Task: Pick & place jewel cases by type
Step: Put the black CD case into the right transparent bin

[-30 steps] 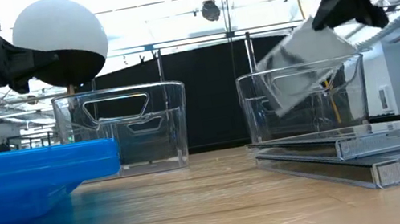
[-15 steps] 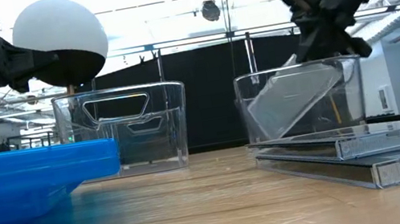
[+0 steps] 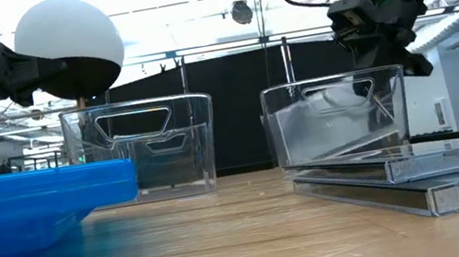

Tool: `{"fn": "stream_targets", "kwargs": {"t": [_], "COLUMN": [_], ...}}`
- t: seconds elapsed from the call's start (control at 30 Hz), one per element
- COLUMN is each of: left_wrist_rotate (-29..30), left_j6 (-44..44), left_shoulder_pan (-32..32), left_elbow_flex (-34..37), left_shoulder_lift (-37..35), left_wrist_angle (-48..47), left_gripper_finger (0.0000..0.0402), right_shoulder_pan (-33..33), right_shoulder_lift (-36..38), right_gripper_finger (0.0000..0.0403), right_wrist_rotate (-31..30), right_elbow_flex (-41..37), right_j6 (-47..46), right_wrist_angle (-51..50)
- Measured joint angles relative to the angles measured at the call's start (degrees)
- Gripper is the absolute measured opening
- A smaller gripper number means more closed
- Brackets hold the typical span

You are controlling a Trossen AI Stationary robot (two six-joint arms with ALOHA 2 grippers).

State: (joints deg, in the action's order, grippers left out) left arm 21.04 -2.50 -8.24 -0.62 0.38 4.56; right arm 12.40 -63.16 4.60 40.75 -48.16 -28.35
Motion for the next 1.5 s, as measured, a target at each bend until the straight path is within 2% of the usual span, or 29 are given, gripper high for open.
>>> {"fn": "stream_targets", "kwargs": {"t": [0.43, 0.6, 0.87, 1.03, 1.2, 1.27, 1.37, 1.5], "left_wrist_rotate": [0.00, 0.01, 0.02, 0.02, 0.02, 0.02, 0.02, 0.00], "left_j6": [0.00, 0.00, 0.00, -0.20, -0.22, -0.24, -0.22, 1.00], "left_shoulder_pan": [-0.01, 0.01, 0.01, 0.00, 0.01, 0.01, -0.01, 0.01], "left_elbow_flex": [0.00, 0.00, 0.00, 0.00, 0.00, 0.00, 0.00, 0.00], "left_shoulder_lift": [0.00, -0.02, 0.00, -0.01, 0.00, -0.01, -0.01, -0.02], "left_wrist_angle": [0.09, 0.11, 0.13, 0.17, 0.17, 0.20, 0.17, 0.15], "left_gripper_finger": [0.0026, 0.0026, 0.0026, 0.0026, 0.0026, 0.0026, 0.0026, 0.0026], "right_shoulder_pan": [0.01, 0.00, 0.00, -0.04, -2.61, -4.73, -9.30, -18.06], "right_shoulder_lift": [0.63, 0.84, 2.35, 6.79, 11.20, 12.42, 14.20, 15.88], "right_gripper_finger": [0.0183, 0.0196, 0.0189, 0.0167, 0.0102, 0.0062, 0.0011, 0.0010], "right_wrist_rotate": [-1.79, -1.58, -1.15, 3.43, 4.02, 2.33, -3.67, -7.92], "right_elbow_flex": [-0.02, -0.03, 0.01, 4.71, 13.33, 15.65, 15.79, 11.36], "right_j6": [3.37, 5.52, 7.85, 7.84, 15.75, 19.15, 22.12, 22.78], "right_wrist_angle": [-1.97, -2.28, -1.58, -5.58, -17.45, -22.83, -29.33, -26.41]}}
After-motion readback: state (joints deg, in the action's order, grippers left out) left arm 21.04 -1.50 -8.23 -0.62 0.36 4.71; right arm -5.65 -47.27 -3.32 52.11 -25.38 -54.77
